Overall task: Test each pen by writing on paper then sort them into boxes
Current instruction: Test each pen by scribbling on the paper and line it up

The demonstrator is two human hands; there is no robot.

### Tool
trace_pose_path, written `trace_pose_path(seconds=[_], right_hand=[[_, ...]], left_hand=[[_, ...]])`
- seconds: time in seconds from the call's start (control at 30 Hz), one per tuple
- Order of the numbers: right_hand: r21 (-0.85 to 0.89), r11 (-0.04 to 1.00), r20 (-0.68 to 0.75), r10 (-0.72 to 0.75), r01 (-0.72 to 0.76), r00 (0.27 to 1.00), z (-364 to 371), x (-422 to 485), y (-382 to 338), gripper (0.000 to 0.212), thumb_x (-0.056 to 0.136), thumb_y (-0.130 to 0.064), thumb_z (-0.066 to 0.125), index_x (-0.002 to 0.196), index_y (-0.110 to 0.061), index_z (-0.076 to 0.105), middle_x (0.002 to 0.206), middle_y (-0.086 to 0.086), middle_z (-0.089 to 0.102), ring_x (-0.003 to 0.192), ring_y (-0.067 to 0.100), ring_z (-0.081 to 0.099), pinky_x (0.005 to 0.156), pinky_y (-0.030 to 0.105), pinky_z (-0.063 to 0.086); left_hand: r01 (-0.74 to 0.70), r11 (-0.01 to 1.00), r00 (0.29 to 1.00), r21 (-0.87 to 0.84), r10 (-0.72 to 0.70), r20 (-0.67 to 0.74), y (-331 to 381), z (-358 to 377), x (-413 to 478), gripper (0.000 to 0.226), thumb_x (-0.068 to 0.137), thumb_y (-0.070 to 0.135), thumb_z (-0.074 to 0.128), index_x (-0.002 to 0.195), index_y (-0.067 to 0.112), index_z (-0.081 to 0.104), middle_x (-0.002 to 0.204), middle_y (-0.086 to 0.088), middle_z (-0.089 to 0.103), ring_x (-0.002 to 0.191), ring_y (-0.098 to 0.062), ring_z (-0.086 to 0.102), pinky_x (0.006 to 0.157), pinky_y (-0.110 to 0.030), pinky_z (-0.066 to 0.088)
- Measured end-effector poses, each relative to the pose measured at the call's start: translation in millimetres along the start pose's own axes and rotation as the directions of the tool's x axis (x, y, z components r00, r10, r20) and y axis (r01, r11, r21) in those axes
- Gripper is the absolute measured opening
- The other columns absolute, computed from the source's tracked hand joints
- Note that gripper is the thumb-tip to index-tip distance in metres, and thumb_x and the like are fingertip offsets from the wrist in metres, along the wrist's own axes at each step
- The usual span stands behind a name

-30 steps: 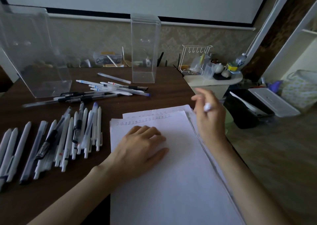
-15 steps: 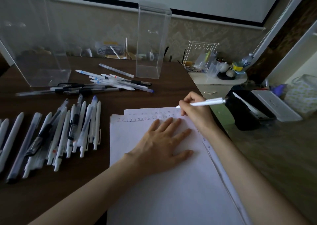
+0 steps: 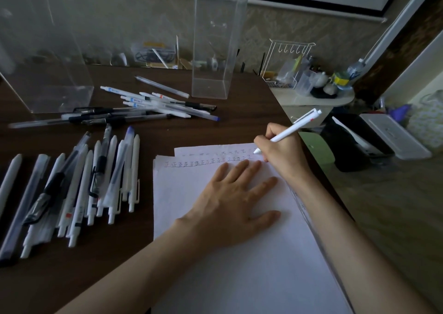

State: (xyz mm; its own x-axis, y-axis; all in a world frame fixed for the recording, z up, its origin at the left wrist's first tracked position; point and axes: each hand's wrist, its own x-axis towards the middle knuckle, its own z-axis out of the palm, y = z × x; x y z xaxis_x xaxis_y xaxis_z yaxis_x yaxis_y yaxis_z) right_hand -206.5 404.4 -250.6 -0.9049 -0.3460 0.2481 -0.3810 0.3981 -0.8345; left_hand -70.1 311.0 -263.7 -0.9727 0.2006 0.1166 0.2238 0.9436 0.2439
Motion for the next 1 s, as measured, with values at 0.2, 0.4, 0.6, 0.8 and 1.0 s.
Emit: trace_pose_path(seconds=[0.2, 0.4, 0.6, 0.8, 1.0], right_hand=[[0.006, 1.000, 0.001, 0.021, -0.021, 1.000, -0.7, -1.3, 0.0, 0.032, 0.077, 0.001, 0.056, 0.058, -0.009, 0.033, 0.034, -0.007, 0.039, 0.044, 0.003, 0.051, 0.045, 0.022, 0.030], [-0.002, 1.000, -0.029, 0.010, -0.010, 1.000, -0.2, -2.2, -1.7, 0.030, 0.077, 0.001, 0.055, 0.059, -0.006, 0.034, 0.043, 0.001, 0.035, 0.043, -0.003, 0.052, 0.042, 0.019, 0.027], [-0.001, 1.000, -0.019, -0.010, 0.010, 1.000, -0.7, -2.3, -2.1, 0.039, 0.077, 0.003, 0.055, 0.055, -0.013, 0.027, 0.033, -0.008, 0.030, 0.036, -0.001, 0.044, 0.040, 0.016, 0.023], [0.007, 1.000, -0.038, -0.001, 0.002, 0.999, -0.5, -2.1, -1.4, 0.034, 0.077, 0.002, 0.055, 0.057, -0.010, 0.029, 0.045, 0.002, 0.034, 0.038, 0.000, 0.045, 0.041, 0.018, 0.024], [0.015, 1.000, 0.010, 0.005, -0.005, 1.000, -1.3, -2.4, 0.8, 0.032, 0.076, 0.001, 0.056, 0.057, -0.008, 0.033, 0.033, -0.008, 0.032, 0.041, -0.002, 0.051, 0.043, 0.021, 0.029]], left_hand=[[0.007, 1.000, 1.000, -0.004, -0.007, -0.001, -0.8, 1.7, 0.1, 0.069, 0.086, 0.067, 0.013, 0.147, 0.036, 0.021, 0.156, -0.006, 0.014, 0.143, -0.023, 0.007, 0.113, -0.041, 0.003], [0.015, 1.000, 1.000, -0.021, -0.015, -0.011, 0.6, 0.7, -0.3, 0.070, 0.084, 0.067, 0.013, 0.147, 0.036, 0.021, 0.156, -0.006, 0.015, 0.143, -0.023, 0.008, 0.113, -0.040, 0.002], [0.010, 1.000, 1.000, -0.017, -0.010, -0.021, -0.3, 1.5, 0.0, 0.069, 0.086, 0.067, 0.015, 0.146, 0.036, 0.024, 0.155, -0.006, 0.018, 0.143, -0.024, 0.010, 0.113, -0.042, 0.005], [0.009, 1.000, 0.999, -0.010, -0.010, -0.035, -0.9, 3.7, 0.6, 0.066, 0.087, 0.066, 0.018, 0.145, 0.035, 0.026, 0.154, -0.007, 0.021, 0.142, -0.025, 0.014, 0.113, -0.042, 0.007], [0.000, 1.000, 1.000, 0.003, 0.000, -0.027, -1.6, 2.9, 0.4, 0.064, 0.090, 0.066, 0.020, 0.147, 0.037, 0.018, 0.156, -0.004, 0.013, 0.143, -0.022, 0.006, 0.113, -0.040, 0.002]])
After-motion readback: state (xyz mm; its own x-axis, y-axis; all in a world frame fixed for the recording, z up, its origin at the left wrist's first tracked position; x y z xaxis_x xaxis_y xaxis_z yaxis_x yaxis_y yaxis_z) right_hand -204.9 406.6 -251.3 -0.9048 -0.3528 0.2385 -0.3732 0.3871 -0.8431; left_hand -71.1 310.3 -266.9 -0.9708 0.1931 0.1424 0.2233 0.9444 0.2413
